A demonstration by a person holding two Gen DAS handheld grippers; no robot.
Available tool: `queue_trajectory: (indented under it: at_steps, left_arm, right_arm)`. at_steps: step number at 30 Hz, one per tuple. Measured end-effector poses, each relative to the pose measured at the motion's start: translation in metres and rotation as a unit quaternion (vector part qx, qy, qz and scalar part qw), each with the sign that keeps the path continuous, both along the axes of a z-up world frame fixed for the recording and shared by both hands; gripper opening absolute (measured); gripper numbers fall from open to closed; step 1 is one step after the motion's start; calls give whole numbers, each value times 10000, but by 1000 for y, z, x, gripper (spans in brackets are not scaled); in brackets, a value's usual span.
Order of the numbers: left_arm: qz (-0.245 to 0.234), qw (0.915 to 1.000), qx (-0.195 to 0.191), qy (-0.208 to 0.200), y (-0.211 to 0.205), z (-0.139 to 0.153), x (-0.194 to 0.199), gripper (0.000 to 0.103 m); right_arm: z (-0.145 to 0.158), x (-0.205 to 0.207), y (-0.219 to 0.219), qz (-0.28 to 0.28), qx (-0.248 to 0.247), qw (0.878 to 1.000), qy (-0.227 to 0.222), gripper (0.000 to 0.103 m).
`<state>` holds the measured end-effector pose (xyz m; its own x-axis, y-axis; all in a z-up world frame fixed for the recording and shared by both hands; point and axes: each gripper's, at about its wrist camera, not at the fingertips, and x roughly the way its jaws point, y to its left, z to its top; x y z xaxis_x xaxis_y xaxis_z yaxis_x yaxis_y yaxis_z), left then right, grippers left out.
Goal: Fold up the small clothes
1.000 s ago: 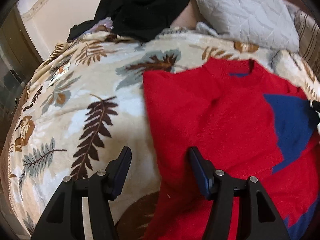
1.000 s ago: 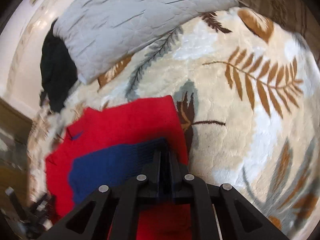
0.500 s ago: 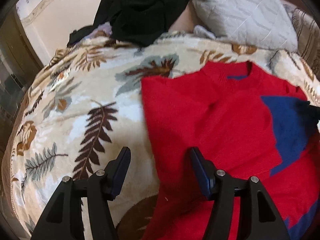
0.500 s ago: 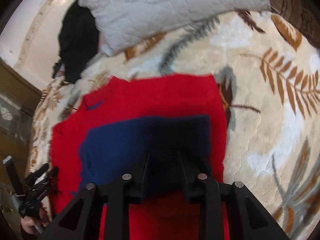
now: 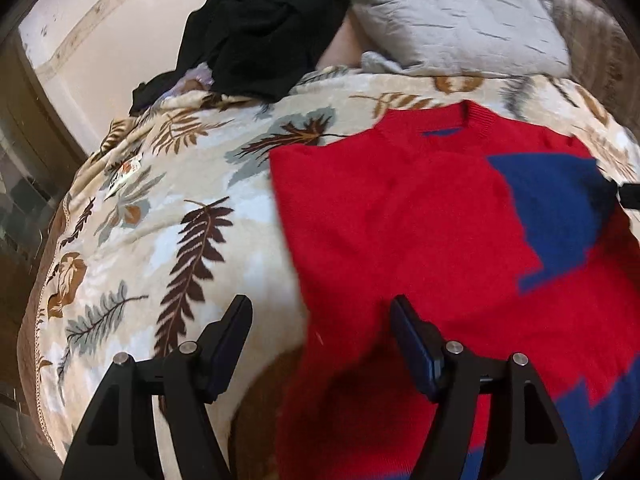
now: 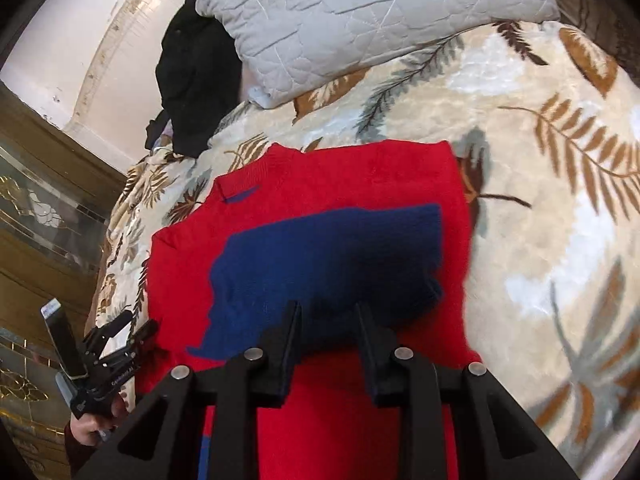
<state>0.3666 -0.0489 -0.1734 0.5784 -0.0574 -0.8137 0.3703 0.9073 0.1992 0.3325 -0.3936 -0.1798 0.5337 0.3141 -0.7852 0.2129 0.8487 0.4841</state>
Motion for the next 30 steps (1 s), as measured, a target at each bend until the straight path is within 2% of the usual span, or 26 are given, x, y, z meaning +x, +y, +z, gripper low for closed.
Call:
queue_trajectory:
  at_steps: [1,3,4,5,7,11,16,19,24,30]
  left_arm:
    - [-35,10000,-9,-29,2,3,-5,72]
    - [-46,9999,-52,-146,6,9,-21,72]
    - [-12,9997,-111,-223,11,12,-30,72]
    - [10,9995,-167,-257,15,13,-38,73]
    - [63,9994,-230,-235,24,11,-60,73]
    - [139,9993,-320,-98,41,2,-106,73]
    - [282,9983,-434,252,64,-17,-168,73]
    - [354,9951,-634,664,78,-31,-193,73]
    - [521,9869,-831,1280,91,-53,-211,73]
    - [481,9798,-1078,1615,93,-64,-212,73]
  right_arm:
    - [2,-6,-3,-11,-6,10000,-21,32]
    - [10,-28,-4,1,-95,9999,-117,43]
    - [14,-36,-4,0,-124,9998,-181,65]
    - [20,-50,-5,-67,-150,9992,-358,77]
    - [27,-78,-9,-241,-140,9974,-671,77]
    - [31,-128,-9,-281,-154,9971,-684,77]
    - [16,-189,-4,-140,-98,9993,-318,77]
    - [1,-220,-1,-62,63,9999,-69,77]
    - [-31,-257,11,82,363,9980,505,77]
    - [-48,-271,14,8,441,9965,713,77]
